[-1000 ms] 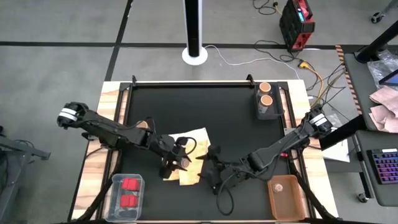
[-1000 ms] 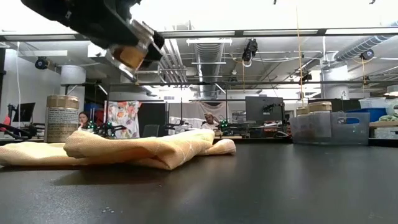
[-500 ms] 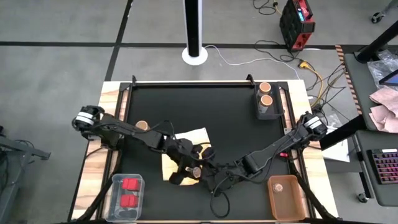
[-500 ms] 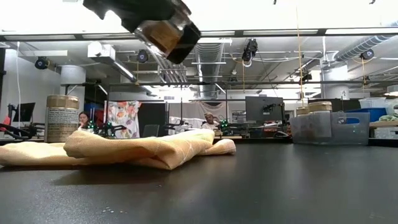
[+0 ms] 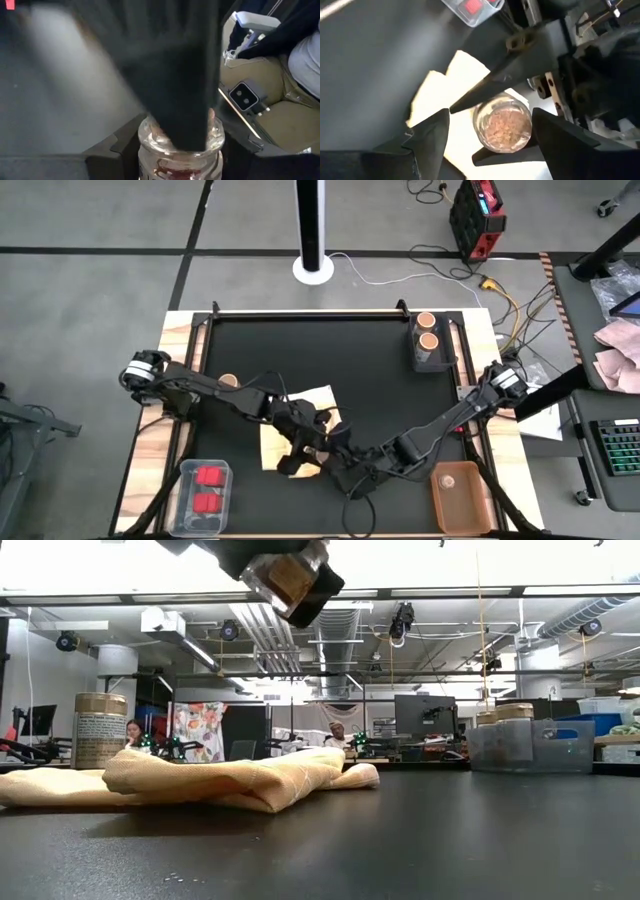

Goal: Sort spices by type
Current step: Put the brown spice bottle into the orange bin

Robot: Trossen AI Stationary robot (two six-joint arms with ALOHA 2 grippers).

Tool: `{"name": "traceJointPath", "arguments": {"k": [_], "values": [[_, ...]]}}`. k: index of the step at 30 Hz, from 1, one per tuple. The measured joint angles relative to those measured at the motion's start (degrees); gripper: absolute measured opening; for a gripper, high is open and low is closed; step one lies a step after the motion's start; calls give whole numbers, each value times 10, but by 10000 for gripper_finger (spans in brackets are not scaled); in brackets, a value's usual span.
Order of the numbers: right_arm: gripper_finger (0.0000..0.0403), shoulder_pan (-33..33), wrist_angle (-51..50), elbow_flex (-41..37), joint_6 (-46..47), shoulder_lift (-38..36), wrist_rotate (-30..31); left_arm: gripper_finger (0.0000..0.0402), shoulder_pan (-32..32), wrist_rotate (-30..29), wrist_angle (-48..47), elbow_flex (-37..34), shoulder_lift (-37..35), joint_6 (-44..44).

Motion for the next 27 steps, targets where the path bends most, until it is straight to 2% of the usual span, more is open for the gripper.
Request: {"name": "traceJointPath", "arguments": {"k": [13, 17, 24, 27], "values": [[243, -4, 10, 0, -55, 2, 2, 171, -11, 3, 2, 19, 3, -9], [237, -10, 8, 0, -57, 3, 27, 171, -11, -1, 2, 20, 3, -10], [245, -12, 12, 2, -60, 3, 10, 177, -13, -1, -4, 21, 3, -13], [234, -13, 13, 2, -57, 3, 9, 177, -13, -1, -4, 21, 3, -8]]}}
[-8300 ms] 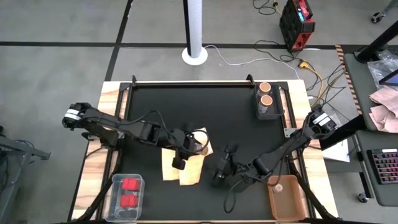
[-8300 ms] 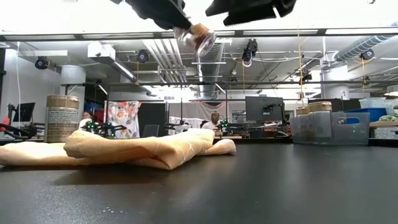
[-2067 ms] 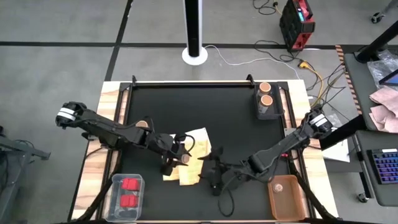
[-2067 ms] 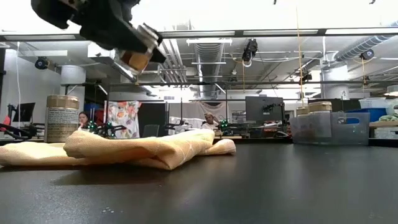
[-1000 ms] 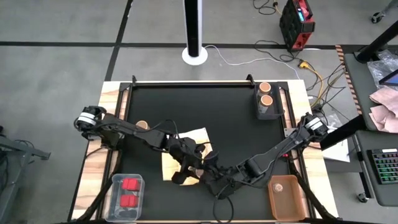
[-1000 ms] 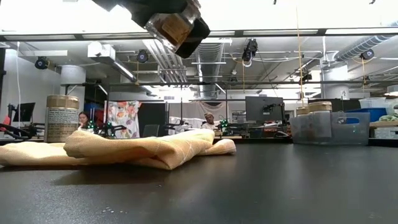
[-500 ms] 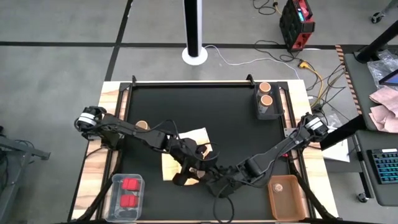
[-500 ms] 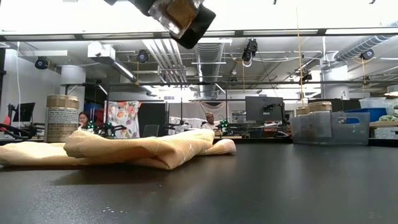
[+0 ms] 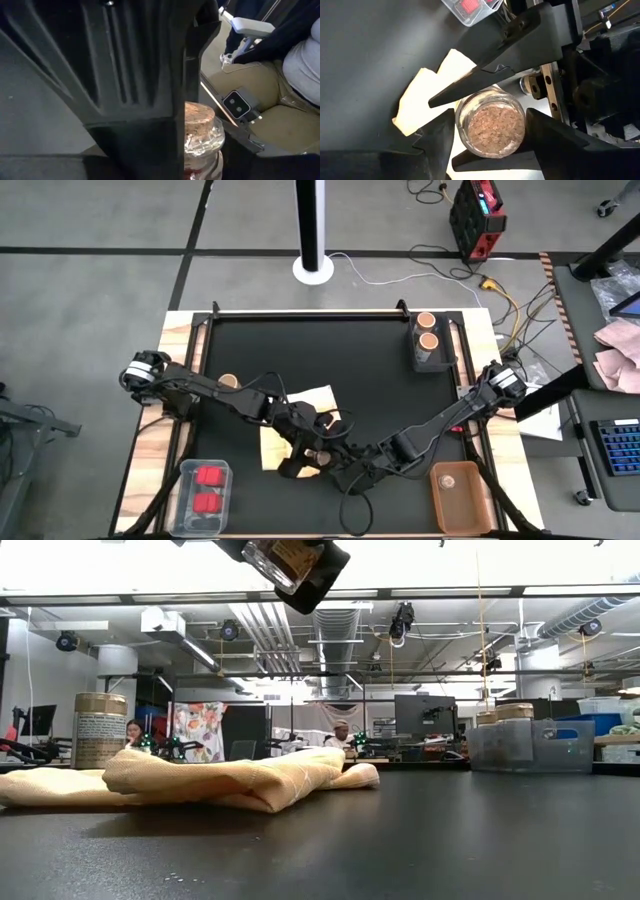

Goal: Sort spices by type
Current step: Put the brown spice bottle into the orange bin

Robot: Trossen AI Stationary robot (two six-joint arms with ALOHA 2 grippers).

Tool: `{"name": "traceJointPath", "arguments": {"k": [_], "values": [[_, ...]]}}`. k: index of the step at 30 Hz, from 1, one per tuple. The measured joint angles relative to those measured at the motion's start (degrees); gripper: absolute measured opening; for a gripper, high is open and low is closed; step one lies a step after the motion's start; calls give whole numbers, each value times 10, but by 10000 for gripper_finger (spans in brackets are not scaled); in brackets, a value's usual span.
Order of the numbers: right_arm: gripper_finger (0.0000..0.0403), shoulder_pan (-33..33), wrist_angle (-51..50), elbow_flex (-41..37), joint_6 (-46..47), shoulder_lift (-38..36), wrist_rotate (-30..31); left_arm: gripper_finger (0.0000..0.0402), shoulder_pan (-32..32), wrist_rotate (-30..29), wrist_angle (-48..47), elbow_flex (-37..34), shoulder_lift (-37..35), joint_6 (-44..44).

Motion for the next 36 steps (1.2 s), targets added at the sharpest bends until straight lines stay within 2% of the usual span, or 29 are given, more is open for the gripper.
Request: {"name": "traceJointPath", "arguments": {"k": [7, 13, 19, 28, 32, 36], "values": [[168, 0, -2, 0, -2, 0, -2, 178, 0, 0, 0, 0, 0, 8], [166, -1, -8, 1, 11, 0, 4, 194, 0, -5, 6, 0, 0, 6], [166, -1, -53, 1, 65, -12, 7, 242, -1, -68, 6, 0, -4, 16], [166, -1, -226, 61, 221, -16, -5, 278, 1, -94, 6, 0, -10, 29], [166, -1, -317, 84, 311, -16, -38, 279, 1, -142, -1, 0, -19, 42], [166, 0, -409, 95, 418, -16, -86, 279, 0, -147, -8, 0, -35, 42]]}}
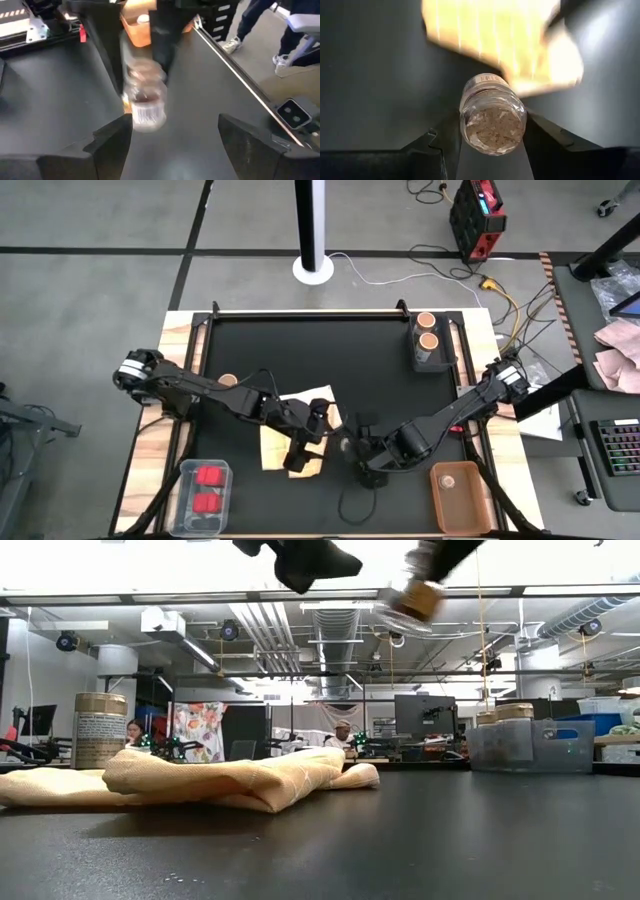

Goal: Sort spices by type
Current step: Put the brown spice bottle into the orange bin

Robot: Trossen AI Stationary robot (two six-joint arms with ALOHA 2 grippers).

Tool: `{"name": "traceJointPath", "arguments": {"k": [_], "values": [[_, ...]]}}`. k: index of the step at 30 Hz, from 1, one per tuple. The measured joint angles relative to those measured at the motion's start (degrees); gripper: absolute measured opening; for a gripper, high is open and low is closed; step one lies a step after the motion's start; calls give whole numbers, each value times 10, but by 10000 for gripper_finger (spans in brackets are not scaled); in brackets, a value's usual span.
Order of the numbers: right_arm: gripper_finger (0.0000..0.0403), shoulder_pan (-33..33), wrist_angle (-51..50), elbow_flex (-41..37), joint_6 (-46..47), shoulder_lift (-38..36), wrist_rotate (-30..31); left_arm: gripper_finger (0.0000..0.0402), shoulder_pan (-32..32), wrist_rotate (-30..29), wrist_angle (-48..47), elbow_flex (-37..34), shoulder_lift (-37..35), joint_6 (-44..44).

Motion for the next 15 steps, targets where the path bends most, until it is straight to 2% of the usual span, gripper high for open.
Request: {"name": "traceJointPath", "arguments": {"k": [5, 9, 15], "values": [[166, 2, -93, 1, 133, -1, -95, 279, 0, -10, -10, -1, -32, -1], [166, 25, -137, 1, 225, -5, -168, 279, 0, -57, -14, -4, -64, -2], [166, 97, -182, -6, 384, -43, -176, 279, 0, -116, -14, -14, -121, -2]]}}
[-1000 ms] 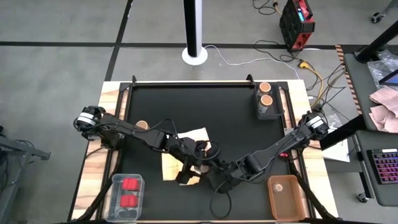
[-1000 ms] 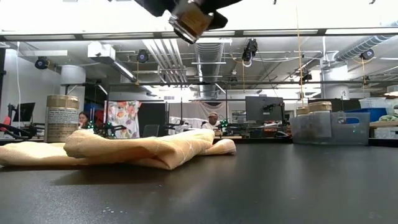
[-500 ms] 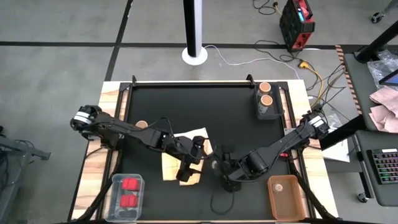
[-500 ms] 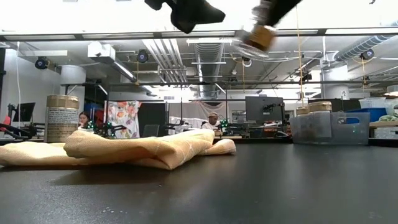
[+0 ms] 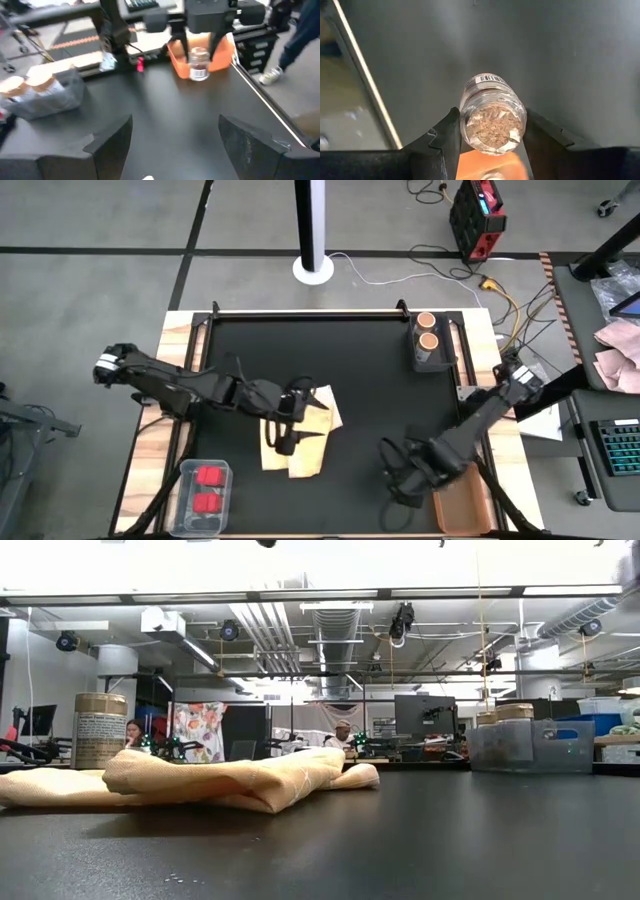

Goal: Sort spices by type
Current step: Put the brown spice bottle into the orange bin

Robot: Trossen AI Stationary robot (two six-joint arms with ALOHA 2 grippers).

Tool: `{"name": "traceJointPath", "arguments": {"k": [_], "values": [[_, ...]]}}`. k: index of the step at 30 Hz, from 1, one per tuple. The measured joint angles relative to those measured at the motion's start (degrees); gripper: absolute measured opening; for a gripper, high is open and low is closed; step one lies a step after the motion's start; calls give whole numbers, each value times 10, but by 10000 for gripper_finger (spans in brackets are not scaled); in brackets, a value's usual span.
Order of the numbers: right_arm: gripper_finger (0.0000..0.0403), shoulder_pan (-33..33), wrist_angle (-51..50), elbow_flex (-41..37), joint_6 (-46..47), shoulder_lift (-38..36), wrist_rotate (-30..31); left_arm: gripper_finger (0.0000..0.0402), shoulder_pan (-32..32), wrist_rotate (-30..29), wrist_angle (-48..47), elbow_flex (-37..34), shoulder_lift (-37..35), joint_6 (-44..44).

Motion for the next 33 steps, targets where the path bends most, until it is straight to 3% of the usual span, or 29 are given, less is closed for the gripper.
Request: {"name": "traceJointPath", "arguments": {"k": [8, 14, 22, 33], "values": [[166, 104, -26, -38, 247, -65, 33, 279, 0, -7, 0, -5, -46, 14], [166, 202, -16, -101, 410, -110, 10, 279, 0, -7, 0, -5, -52, 27], [166, 298, 30, -128, 373, -99, -8, 279, 0, -8, 3, -5, -41, 30], [166, 309, 71, -130, 304, -19, -38, 279, 0, -9, 28, -5, -37, 34]]}}
